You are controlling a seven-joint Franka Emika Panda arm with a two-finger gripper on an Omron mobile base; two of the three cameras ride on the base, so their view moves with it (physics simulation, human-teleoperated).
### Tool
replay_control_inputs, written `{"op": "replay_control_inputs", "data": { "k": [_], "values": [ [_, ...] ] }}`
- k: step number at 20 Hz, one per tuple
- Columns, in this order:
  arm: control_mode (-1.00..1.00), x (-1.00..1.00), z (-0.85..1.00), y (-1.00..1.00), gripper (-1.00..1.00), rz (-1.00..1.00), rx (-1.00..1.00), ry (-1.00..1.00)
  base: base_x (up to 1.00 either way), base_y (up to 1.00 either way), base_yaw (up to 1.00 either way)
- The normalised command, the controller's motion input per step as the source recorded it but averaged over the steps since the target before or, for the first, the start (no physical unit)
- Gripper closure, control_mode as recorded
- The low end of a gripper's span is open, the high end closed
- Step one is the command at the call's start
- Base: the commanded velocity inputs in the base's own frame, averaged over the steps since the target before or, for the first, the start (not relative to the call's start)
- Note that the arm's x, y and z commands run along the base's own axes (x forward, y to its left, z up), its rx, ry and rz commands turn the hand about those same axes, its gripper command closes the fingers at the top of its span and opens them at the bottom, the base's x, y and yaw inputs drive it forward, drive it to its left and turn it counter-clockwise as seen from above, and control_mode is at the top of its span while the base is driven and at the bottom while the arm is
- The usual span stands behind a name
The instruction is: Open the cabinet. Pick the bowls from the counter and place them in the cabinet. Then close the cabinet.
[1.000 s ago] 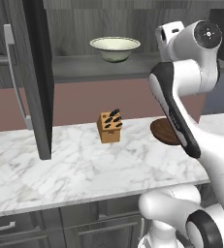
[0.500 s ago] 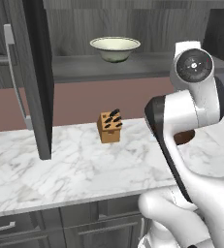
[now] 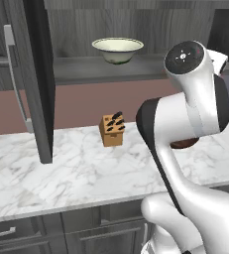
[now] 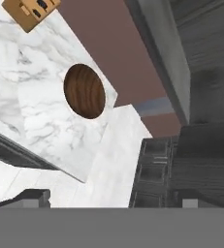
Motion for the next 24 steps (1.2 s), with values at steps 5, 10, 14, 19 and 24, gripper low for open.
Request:
{"op": "replay_control_inputs", "data": {
  "k": [5,10,14,19,24],
  "values": [
    [-1.00,-0.13,-0.40,0.00,-1.00,-0.13,0.27,0.00,0.00,0.00,0.00],
    [-1.00,0.05,-0.90,0.00,-1.00,-0.02,0.22,-0.07,0.00,0.00,0.00],
    [-1.00,0.06,-0.80,0.00,-1.00,0.00,0.13,-0.14,0.00,0.00,0.00],
    [-1.00,0.01,-0.44,0.00,-1.00,0.00,0.01,-0.13,0.00,0.00,0.00],
    [-1.00,0.24,-0.15,0.00,-1.00,0.00,0.00,-0.05,0.00,0.00,0.00]
  ]
}}
